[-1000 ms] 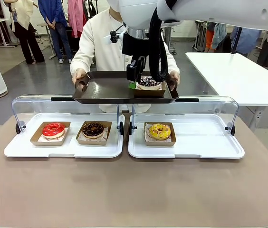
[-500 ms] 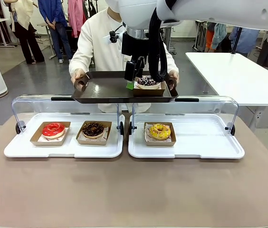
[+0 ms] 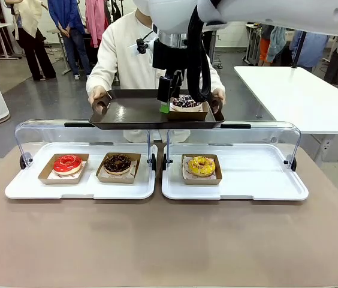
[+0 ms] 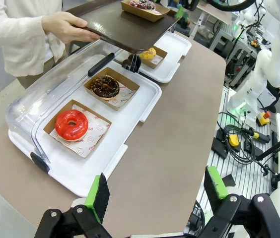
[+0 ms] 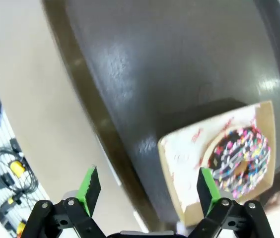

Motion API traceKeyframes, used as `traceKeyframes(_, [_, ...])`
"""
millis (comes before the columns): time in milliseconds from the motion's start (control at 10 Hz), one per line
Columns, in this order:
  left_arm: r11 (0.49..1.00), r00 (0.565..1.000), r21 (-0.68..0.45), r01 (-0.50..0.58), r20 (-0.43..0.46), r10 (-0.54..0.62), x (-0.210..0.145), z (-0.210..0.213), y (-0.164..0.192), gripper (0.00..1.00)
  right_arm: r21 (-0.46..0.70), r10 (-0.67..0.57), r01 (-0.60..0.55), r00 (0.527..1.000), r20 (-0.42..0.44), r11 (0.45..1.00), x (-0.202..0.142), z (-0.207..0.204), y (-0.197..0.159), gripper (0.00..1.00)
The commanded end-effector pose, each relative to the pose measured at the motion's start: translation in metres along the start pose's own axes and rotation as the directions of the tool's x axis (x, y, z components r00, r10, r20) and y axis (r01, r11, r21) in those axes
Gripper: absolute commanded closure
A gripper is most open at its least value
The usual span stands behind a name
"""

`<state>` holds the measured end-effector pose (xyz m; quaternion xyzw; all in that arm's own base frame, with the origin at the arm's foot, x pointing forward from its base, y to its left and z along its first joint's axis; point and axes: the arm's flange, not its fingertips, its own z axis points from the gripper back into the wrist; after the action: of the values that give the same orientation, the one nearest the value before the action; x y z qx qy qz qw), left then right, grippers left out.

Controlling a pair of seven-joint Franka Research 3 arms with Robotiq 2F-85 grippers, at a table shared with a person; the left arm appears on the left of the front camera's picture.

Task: Provide the desired donut to the person.
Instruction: Place the picked Paper togo box onto the Handle tray extended by the person.

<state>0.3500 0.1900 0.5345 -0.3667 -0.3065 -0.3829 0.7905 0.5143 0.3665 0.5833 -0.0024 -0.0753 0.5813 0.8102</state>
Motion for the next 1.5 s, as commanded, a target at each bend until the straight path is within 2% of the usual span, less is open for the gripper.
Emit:
traceKeyframes(0, [1.0, 1.0, -0.005, 0.012, 0.019, -0.012, 0.001, 0.001, -0.001, 0.0, -0.015, 0.04, -0.04, 0.999, -0.022, 0.999, -0.074, 0.049, 0.028, 0.0])
traceKeyframes(100, [1.0, 1.0, -0.005, 0.012, 0.019, -0.012, 0.001, 0.001, -0.001, 0.0, -0.052, -0.002, 0.0, 0.999, -0.048, 0.999, -0.122, 0.073, 0.037, 0.0])
traceKeyframes(200, [1.0, 1.0, -0.005, 0.012, 0.019, -0.012, 0.001, 0.001, -0.001, 0.0, -0.073, -0.063, 0.06, 0.997, -0.037, 0.995, -0.181, 0.094, 0.043, 0.0])
traceKeyframes(300, [1.0, 1.0, -0.005, 0.012, 0.019, -0.012, 0.001, 0.001, -0.001, 0.0, -0.096, -0.085, 0.082, 0.996, -0.033, 0.992, -0.23, 0.098, 0.045, 0.0])
traceKeyframes(500, [1.0, 1.0, -0.005, 0.012, 0.019, -0.012, 0.001, 0.001, -0.001, 0.0, -0.063, -0.089, 0.087, 0.996, -0.027, 0.994, -0.305, 0.079, 0.037, 0.0])
traceKeyframes(600, [1.0, 1.0, -0.005, 0.012, 0.019, -0.012, 0.001, 0.001, -0.001, 0.0, -0.047, -0.078, 0.077, 0.997, -0.009, 0.996, -0.326, 0.066, 0.028, 0.0])
traceKeyframes(800, [1.0, 1.0, -0.005, 0.012, 0.019, -0.012, 0.001, 0.001, -0.001, 0.0, 0.001, -0.001, 0.001, 1.0, -0.019, 1.0, -0.34, 0.044, 0.013, 0.0])
traceKeyframes(1000, [1.0, 1.0, -0.005, 0.012, 0.019, -0.012, 0.001, 0.001, -0.001, 0.0, 0.031, 0.053, -0.053, 0.998, 0.019, 0.998, -0.327, 0.028, 0.001, 0.0])
traceKeyframes(1100, [1.0, 1.0, -0.005, 0.012, 0.019, -0.012, 0.001, 0.001, -0.001, 0.0, 0.017, -0.026, 0.026, 0.999, -0.021, 1.0, -0.349, 0.038, 0.014, 0.0])
traceKeyframes(1400, [1.0, 1.0, -0.005, 0.012, 0.019, -0.012, 0.001, 0.001, -0.001, 0.0, 0.017, -0.026, 0.026, 0.999, -0.021, 1.0, -0.349, 0.038, 0.014, 0.0])
